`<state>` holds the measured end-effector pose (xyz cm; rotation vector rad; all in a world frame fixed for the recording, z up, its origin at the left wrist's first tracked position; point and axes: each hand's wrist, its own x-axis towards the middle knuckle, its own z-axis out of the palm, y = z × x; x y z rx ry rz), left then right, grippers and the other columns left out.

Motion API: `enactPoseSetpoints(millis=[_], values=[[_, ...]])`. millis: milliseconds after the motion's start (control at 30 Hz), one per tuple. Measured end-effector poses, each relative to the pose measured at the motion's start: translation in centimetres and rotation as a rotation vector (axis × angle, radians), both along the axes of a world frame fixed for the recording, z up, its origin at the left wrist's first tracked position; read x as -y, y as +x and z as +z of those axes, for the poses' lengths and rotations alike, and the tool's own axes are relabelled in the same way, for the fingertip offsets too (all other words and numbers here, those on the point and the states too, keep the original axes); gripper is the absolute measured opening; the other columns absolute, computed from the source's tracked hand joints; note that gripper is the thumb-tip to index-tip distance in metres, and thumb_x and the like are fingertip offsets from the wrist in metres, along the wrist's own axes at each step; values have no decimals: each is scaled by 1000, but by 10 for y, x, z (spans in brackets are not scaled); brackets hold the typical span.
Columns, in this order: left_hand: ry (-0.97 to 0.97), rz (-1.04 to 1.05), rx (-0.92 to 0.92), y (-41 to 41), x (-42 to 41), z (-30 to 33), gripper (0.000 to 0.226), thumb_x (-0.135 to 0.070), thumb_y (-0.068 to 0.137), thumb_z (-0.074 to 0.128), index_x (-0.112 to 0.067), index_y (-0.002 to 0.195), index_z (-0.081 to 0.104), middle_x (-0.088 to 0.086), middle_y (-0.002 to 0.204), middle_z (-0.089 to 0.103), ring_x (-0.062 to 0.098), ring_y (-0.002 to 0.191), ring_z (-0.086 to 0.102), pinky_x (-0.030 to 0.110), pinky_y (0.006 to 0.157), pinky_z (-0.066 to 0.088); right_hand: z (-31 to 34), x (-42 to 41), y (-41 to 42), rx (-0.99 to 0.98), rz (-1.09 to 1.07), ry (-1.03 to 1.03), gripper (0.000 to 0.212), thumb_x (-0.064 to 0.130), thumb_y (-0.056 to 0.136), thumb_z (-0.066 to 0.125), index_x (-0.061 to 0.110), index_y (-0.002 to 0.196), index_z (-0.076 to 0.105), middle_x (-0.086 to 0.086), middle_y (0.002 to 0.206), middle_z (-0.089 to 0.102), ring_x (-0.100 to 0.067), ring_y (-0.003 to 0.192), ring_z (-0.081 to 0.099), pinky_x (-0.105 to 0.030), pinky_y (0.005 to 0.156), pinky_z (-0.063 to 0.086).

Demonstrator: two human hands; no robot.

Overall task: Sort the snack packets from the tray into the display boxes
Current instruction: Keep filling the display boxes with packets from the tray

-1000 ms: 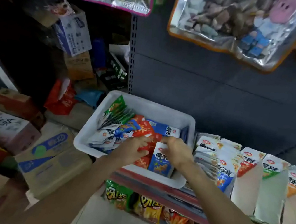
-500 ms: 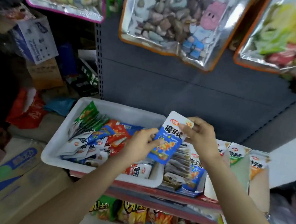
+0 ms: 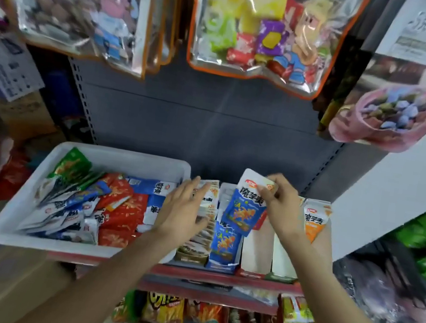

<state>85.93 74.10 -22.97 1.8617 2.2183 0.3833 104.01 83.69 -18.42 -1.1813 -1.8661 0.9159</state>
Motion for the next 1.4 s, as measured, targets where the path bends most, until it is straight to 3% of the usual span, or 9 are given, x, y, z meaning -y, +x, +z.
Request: enactPoseSetpoints(millis=[167, 267, 333, 500, 633, 733, 867, 1233, 1400], values=[[64, 48, 4, 7, 1, -3, 75, -37, 92, 53, -28, 151, 7, -3, 159, 1, 17, 145, 5, 34, 117, 11, -45, 0, -9, 310, 156, -57, 6, 16, 93, 57, 17, 98, 55, 3, 62, 53, -15, 62, 50, -34, 78, 33], [75, 68, 3, 10, 1, -4, 76, -36, 91, 55, -28, 150, 8, -2, 158, 3, 18, 145, 7, 36, 117, 16, -65, 2, -11, 601, 166, 64, 15, 13, 92, 53, 20, 105, 59, 1, 94, 64, -18, 93, 60, -30, 94, 25], [84, 84, -13, 11, 1, -5, 74, -36, 92, 54, -28, 150, 9, -1, 158, 5, 19, 145, 9, 36, 117, 14, -79, 6, -10, 825, 163, 230, 27, 16, 89, 54, 31, 111, 56, 8, 111, 55, -14, 109, 53, -43, 107, 18], [96, 93, 19, 10, 0, -6, 68, -34, 93, 51, -29, 150, 13, -3, 158, 7, 18, 145, 8, 38, 117, 15, -71, 11, -12, 982, 212, 370, 56, 14, 86, 62, 32, 134, 38, 5, 130, 39, -13, 123, 42, -42, 106, 21], [121, 60, 185, 1, 4, -2, 63, -29, 93, 54, -30, 148, 23, -5, 157, 14, 16, 144, 12, 40, 117, 20, -55, 10, -21, 893, 164, 297, 38, 40, 95, 46, 38, 133, 41, 11, 130, 41, -9, 124, 41, -46, 111, 14], [200, 124, 358, -14, 10, 1, 53, -19, 91, 56, -21, 142, 38, -2, 150, 31, 16, 138, 27, 29, 111, 24, -40, 10, -43, 464, 146, 173, 30, 24, 96, 49, 21, 126, 54, -2, 121, 48, -20, 118, 47, -24, 99, 27], [200, 267, 341, -58, 27, -9, 39, -11, 90, 56, -13, 129, 52, 6, 130, 53, 22, 121, 47, 29, 102, 36, -22, 23, -91, 293, 246, 199, 27, 10, 93, 52, 11, 119, 60, -9, 114, 54, -23, 106, 51, -36, 92, 46], [-76, 513, 57, -181, 91, -41, 44, -21, 93, 53, -11, 134, 38, 11, 133, 43, 29, 119, 47, 41, 93, 45, -81, 83, -243, 606, 653, 4, 50, 17, 97, 45, 8, 144, 32, -13, 144, 38, -30, 133, 34, -35, 107, 32], [-182, 413, -66, -223, 114, -57, 55, -30, 94, 53, -20, 144, 32, 5, 149, 31, 24, 138, 30, 41, 103, 40, -104, 90, -289, 848, 760, 86, 66, 9, 98, 42, 9, 151, 3, -7, 159, -2, -19, 146, 1, -24, 116, 7]])
